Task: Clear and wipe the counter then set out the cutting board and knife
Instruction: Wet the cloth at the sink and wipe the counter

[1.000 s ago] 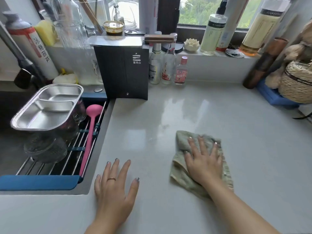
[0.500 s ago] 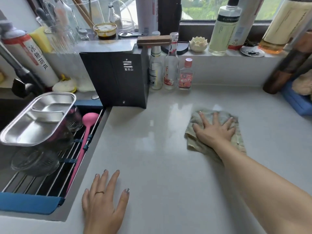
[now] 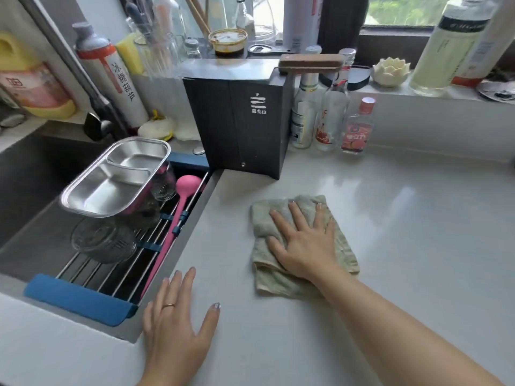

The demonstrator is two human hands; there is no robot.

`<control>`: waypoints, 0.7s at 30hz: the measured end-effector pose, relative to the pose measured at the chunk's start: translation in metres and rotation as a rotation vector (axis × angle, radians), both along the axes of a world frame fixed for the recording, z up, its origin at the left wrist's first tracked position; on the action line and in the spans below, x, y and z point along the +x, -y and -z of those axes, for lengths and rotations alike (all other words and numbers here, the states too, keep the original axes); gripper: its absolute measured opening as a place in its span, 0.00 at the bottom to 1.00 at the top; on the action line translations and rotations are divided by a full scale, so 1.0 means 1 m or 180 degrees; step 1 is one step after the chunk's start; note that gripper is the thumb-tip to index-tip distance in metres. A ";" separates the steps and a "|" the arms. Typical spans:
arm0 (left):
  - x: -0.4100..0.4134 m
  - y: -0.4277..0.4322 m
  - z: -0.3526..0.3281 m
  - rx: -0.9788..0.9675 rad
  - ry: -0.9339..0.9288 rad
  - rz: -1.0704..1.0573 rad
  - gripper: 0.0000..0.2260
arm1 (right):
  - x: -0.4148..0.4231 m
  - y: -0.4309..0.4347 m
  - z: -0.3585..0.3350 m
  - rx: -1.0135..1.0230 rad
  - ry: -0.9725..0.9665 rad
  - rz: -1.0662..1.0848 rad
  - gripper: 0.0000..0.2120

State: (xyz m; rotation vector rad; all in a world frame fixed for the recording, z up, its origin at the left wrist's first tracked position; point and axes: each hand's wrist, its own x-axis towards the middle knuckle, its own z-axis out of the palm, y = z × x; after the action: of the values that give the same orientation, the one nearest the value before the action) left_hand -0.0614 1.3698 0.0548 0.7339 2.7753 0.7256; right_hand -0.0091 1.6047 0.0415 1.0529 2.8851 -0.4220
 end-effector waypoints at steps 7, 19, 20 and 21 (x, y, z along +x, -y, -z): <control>-0.001 0.030 0.004 0.0281 0.0020 -0.0307 0.38 | -0.089 0.016 0.010 0.0294 -0.0004 -0.0935 0.30; 0.001 0.076 0.002 0.0325 0.0054 -0.0518 0.33 | -0.110 0.060 0.000 0.0126 -0.0041 -0.0768 0.27; 0.000 0.081 0.000 0.0344 0.0042 -0.0547 0.34 | -0.100 0.077 -0.002 0.0092 -0.0087 -0.0824 0.27; -0.002 0.084 -0.001 0.0392 0.0033 -0.0574 0.35 | -0.089 0.096 -0.003 0.0059 -0.0144 -0.0897 0.27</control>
State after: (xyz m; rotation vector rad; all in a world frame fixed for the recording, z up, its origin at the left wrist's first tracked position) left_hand -0.0636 1.2853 0.0561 0.5024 2.8335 0.9378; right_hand -0.0981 1.5085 0.0448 0.6302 3.0185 -0.4072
